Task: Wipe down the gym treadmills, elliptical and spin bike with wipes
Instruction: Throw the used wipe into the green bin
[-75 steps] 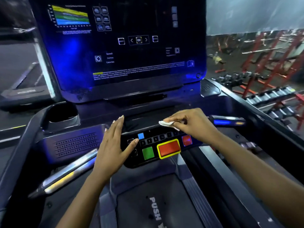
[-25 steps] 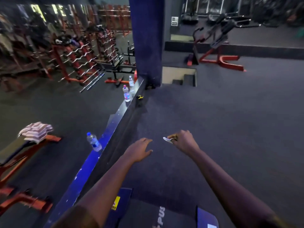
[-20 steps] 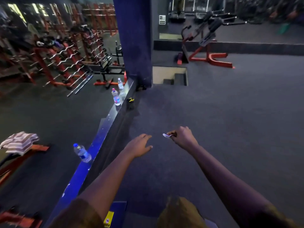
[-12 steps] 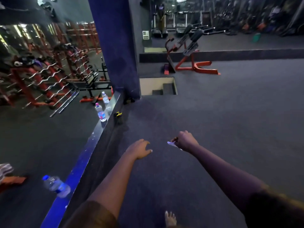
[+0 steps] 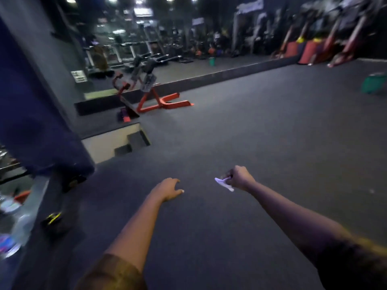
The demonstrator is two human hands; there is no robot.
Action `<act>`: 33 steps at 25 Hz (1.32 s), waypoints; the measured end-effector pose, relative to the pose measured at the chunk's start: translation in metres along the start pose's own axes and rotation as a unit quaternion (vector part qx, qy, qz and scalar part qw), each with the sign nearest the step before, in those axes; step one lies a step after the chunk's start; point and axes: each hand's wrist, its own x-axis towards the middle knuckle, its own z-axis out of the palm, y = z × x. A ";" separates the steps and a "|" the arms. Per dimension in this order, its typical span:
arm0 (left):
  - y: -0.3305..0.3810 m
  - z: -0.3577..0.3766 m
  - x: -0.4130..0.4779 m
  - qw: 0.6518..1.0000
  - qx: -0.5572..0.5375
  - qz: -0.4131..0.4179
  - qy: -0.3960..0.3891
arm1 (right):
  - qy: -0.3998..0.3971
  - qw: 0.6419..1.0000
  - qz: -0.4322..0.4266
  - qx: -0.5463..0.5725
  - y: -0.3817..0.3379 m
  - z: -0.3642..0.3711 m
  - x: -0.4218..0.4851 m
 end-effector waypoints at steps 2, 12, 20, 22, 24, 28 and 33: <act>0.038 -0.018 0.046 0.999 0.012 0.051 0.013 | 0.043 0.997 0.050 0.044 0.027 -0.026 0.017; 0.242 -0.071 0.312 0.974 0.049 0.221 -0.014 | 0.216 0.947 0.169 0.169 0.194 -0.156 0.167; 0.441 -0.084 0.496 0.932 0.101 0.341 -0.066 | 0.317 0.877 0.299 0.201 0.367 -0.258 0.242; 0.504 -0.080 0.542 0.921 0.115 0.363 -0.079 | 0.330 0.865 0.323 0.198 0.419 -0.286 0.260; 0.564 -0.078 0.583 0.911 0.119 0.386 -0.078 | 0.332 0.863 0.330 0.192 0.470 -0.315 0.280; 0.687 -0.084 0.659 0.900 0.112 0.414 -0.078 | 0.335 0.862 0.336 0.180 0.565 -0.393 0.327; 0.811 -0.093 0.747 0.895 0.101 0.425 -0.091 | 0.329 0.863 0.348 0.163 0.667 -0.486 0.392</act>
